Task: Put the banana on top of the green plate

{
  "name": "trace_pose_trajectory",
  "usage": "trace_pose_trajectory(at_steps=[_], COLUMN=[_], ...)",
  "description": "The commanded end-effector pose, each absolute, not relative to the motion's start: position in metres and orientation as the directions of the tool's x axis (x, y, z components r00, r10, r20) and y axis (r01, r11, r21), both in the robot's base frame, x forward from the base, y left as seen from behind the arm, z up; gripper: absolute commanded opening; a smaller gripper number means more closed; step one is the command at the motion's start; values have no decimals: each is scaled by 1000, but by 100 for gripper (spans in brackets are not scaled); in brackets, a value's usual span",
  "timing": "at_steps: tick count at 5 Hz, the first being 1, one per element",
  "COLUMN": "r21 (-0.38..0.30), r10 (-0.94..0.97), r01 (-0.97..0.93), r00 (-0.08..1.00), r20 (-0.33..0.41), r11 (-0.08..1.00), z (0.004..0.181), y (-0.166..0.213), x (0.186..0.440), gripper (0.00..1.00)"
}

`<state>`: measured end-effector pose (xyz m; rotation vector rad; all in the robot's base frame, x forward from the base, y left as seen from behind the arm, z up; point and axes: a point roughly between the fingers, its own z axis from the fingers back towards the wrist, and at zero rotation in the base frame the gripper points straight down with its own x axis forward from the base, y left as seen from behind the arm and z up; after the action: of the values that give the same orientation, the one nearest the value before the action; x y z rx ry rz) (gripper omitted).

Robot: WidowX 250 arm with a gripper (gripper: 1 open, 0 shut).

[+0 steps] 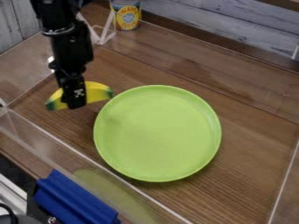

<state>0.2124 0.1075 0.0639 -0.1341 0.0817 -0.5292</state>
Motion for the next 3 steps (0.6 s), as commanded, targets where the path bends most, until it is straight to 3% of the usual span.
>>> trace_pose_trajectory(at_steps=[1,2,3], r21=[-120,-131,-134], r10=[-523,-526,-529], r01=[517,518,521], r00=[852,850,848], r20=[-26,-27,-24], r11=[847,845,843], z=[72,69,63], y=[101,99,102], x=[213,213,214], gripper=[0,100,100])
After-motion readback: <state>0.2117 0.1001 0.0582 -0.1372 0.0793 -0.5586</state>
